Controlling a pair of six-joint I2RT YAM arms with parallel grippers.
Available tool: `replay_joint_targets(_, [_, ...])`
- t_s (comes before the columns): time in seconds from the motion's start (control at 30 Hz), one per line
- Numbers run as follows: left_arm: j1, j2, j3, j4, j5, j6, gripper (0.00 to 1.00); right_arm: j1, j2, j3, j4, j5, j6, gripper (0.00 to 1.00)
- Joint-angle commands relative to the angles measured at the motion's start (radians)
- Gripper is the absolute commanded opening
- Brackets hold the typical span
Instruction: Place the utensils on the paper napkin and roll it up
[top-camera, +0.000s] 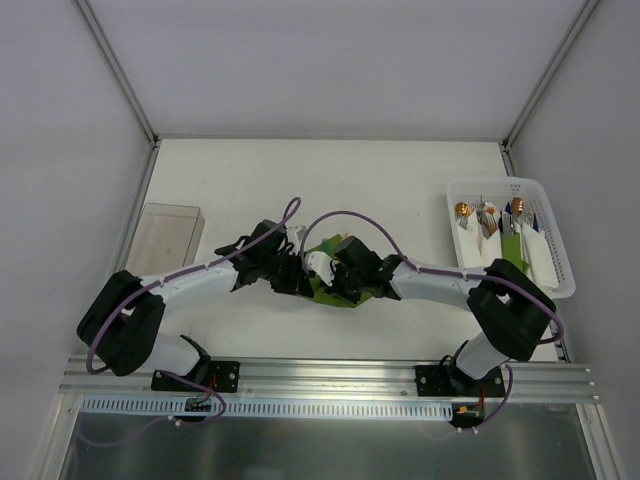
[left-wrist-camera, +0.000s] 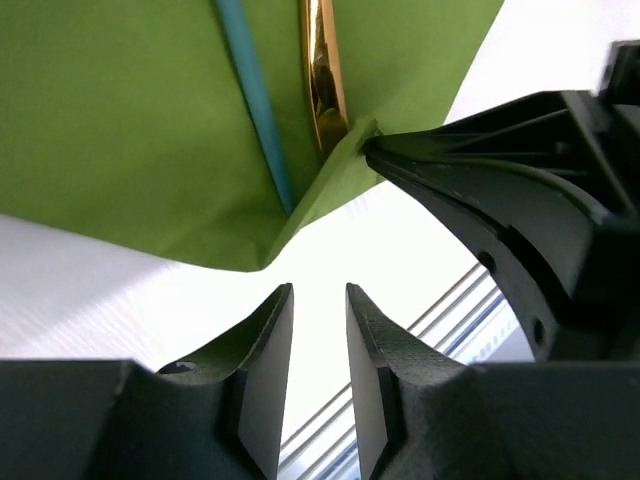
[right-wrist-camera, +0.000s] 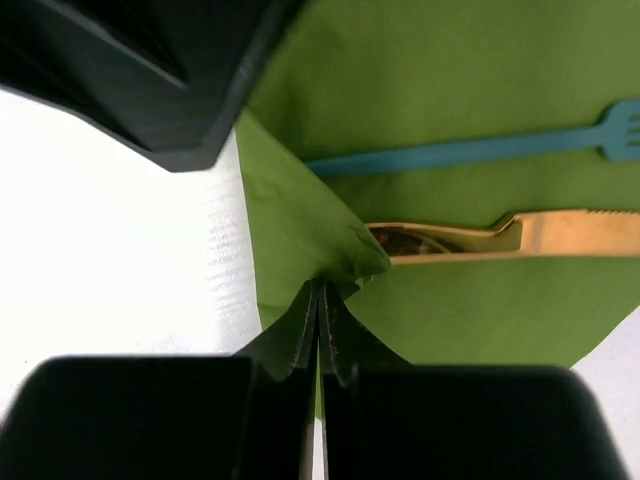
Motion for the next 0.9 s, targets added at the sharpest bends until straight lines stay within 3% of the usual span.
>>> replay_joint_targets(0.0, [0.002, -0.077, -0.049, 0.132, -0.012, -0.145, 0.27, -0.008, 0.015, 0.019, -0.058, 0.038, 0.038, 0.00])
replay_joint_targets(0.37, [0.002, 0.058, -0.107, 0.408, 0.068, -0.324, 0.17, -0.024, 0.040, 0.053, -0.083, 0.023, 0.082, 0.00])
replay_joint_targets(0.7, [0.004, 0.139, -0.018, 0.370, -0.164, -0.403, 0.16, -0.034, 0.032, 0.050, -0.089, 0.001, 0.082, 0.00])
replay_joint_targets(0.87, [0.007, 0.193, 0.032, 0.336, -0.196, -0.400, 0.20, -0.040, 0.035, 0.051, -0.089, -0.005, 0.082, 0.00])
